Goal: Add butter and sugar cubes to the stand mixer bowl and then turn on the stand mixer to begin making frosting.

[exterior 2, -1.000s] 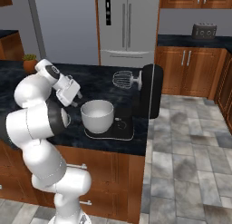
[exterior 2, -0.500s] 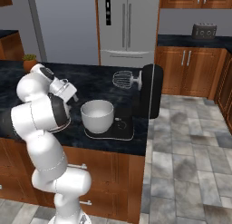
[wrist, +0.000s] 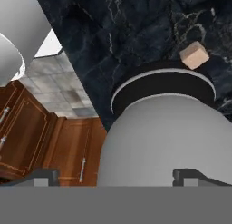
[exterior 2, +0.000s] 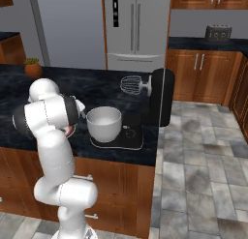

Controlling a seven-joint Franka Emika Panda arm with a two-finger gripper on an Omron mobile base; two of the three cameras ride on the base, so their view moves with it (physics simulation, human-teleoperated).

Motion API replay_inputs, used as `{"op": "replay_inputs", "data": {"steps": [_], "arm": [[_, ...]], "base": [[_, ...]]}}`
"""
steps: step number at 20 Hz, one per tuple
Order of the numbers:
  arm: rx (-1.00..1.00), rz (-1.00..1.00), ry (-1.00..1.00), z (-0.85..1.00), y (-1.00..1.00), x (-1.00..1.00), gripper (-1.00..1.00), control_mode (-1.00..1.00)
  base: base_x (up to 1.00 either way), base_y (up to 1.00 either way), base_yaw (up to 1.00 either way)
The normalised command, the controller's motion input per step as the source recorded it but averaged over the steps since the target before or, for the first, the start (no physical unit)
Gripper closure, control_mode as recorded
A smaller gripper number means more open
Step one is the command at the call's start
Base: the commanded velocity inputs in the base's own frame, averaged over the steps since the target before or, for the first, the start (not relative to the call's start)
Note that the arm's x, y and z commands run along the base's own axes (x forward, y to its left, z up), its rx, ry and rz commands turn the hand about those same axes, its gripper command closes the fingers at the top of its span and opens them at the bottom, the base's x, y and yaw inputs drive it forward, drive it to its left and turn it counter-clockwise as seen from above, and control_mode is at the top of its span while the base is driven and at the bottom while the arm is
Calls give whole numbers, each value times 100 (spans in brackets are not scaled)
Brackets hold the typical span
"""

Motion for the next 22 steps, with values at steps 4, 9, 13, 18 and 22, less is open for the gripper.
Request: {"op": "replay_inputs", "data": {"steps": [4, 9, 13, 18, 22], "arm": [[-10, -3, 4, -29, 0, 1, -100, -100], [-9, -2, 8, -28, 0, 2, -100, -100], [-10, -1, 12, -33, 0, 12, -100, -100], [-4, 0, 13, -22, 0, 23, -100, -100], [2, 0, 6, -12, 0, 27, -100, -100]], "base": [[0, 0, 0], [0, 0, 0], [0, 0, 0], [0, 0, 0], [0, 0, 0]]}}
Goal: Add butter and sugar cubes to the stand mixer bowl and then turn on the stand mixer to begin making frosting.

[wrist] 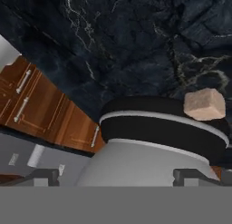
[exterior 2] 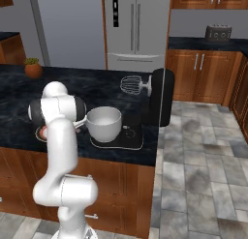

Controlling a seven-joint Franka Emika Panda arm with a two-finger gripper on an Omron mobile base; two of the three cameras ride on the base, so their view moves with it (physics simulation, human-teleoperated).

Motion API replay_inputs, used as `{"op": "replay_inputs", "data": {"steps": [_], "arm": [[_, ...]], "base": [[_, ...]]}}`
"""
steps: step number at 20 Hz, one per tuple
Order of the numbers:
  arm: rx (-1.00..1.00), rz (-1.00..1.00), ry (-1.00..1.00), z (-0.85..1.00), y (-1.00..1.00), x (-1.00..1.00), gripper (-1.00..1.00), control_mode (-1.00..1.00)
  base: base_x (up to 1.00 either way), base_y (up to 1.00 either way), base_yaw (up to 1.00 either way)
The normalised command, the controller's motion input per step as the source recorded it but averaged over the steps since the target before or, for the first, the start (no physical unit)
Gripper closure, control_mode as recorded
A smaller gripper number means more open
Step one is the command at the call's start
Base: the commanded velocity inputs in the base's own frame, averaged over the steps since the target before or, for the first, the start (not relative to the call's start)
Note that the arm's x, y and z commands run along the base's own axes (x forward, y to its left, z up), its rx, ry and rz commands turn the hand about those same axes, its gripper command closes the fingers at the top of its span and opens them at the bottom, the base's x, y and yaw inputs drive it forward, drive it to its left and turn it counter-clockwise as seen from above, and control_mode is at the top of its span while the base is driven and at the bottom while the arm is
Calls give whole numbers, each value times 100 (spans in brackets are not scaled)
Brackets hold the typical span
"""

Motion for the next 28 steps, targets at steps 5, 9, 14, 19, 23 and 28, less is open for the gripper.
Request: {"op": "replay_inputs", "data": {"steps": [5, 9, 14, 19, 23, 28], "arm": [[13, 2, -7, -17, 0, 3, -100, -100], [15, 1, -17, -22, 0, 0, -100, -100], [1, 0, -25, -21, -8, 1, -100, -100], [0, 0, -17, -13, -6, 8, -100, -100], [0, -1, -3, 0, -15, 37, -100, -100], [0, -2, 0, -8, -14, 34, -100, -100]], "base": [[0, 0, 0], [0, 0, 0], [0, 0, 0], [0, 0, 0], [0, 0, 0], [0, 0, 0]]}}
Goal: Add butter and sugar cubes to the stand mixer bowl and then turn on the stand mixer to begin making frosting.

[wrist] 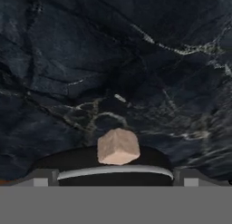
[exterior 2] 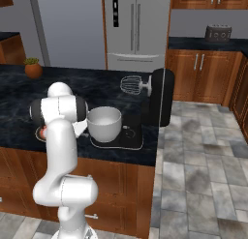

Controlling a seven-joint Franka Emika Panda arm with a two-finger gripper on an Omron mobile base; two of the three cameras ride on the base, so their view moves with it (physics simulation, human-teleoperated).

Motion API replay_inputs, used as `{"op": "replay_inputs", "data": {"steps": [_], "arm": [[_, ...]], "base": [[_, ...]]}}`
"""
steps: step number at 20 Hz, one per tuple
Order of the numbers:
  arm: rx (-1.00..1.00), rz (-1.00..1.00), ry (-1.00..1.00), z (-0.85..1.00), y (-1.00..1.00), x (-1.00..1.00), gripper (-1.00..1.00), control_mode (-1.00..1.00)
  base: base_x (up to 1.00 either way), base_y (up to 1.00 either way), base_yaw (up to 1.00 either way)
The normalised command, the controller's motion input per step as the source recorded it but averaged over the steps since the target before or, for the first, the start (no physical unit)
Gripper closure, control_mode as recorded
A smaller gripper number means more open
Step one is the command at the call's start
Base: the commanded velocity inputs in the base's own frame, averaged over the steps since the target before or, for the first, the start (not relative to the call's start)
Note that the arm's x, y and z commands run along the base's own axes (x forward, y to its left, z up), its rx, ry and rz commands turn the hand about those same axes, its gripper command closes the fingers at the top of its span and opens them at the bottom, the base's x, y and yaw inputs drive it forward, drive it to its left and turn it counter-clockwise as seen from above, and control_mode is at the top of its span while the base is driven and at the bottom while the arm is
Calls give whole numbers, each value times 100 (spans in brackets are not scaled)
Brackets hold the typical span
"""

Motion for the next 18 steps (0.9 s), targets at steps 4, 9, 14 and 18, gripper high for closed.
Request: {"op": "replay_inputs", "data": {"steps": [4, 9, 14, 18], "arm": [[-4, -3, 0, -40, -9, 12, -100, -100], [-3, -2, 1, -55, 0, 1, -100, -100], [-1, 0, 8, -55, 0, 10, -100, -100], [0, 0, 9, -42, 0, 0, 100, -100]], "base": [[0, 0, 0], [0, 0, 0], [0, 0, 0], [0, 0, 0]]}}
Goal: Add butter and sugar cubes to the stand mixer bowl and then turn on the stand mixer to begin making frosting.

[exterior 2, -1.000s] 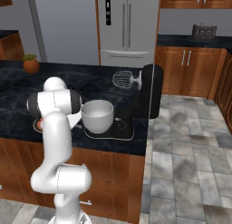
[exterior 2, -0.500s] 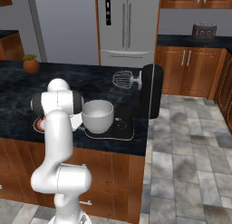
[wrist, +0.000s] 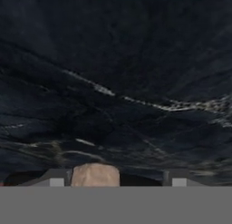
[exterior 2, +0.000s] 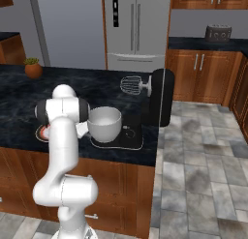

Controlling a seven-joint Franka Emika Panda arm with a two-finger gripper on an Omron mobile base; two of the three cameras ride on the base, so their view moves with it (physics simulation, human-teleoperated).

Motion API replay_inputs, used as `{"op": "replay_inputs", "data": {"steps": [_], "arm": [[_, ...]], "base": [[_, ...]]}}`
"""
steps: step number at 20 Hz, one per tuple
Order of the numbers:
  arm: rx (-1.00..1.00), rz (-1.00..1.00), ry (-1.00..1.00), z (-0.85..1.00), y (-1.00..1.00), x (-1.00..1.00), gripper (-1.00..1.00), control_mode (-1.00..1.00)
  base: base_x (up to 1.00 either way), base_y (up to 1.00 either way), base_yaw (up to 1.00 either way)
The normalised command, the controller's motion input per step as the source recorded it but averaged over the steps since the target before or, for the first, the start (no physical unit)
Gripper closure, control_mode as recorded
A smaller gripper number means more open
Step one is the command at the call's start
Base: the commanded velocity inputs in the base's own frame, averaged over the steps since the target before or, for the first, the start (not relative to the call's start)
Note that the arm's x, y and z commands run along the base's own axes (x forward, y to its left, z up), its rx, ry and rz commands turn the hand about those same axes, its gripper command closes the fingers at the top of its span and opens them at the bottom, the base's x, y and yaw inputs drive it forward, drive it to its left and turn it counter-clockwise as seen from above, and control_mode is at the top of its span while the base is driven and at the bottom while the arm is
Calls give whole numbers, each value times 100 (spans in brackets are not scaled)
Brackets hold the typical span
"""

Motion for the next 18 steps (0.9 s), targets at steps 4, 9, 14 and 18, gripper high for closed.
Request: {"op": "replay_inputs", "data": {"steps": [4, 9, 14, 18], "arm": [[0, 0, 2, -6, 0, -6, 100, -100], [0, 0, 0, 1, 0, -29, 100, -100], [6, 0, -5, 54, 3, -29, 100, -100], [9, 0, -9, 86, 5, -27, 100, -100]], "base": [[0, 0, 0], [0, 0, 0], [0, 0, 0], [0, 0, 0]]}}
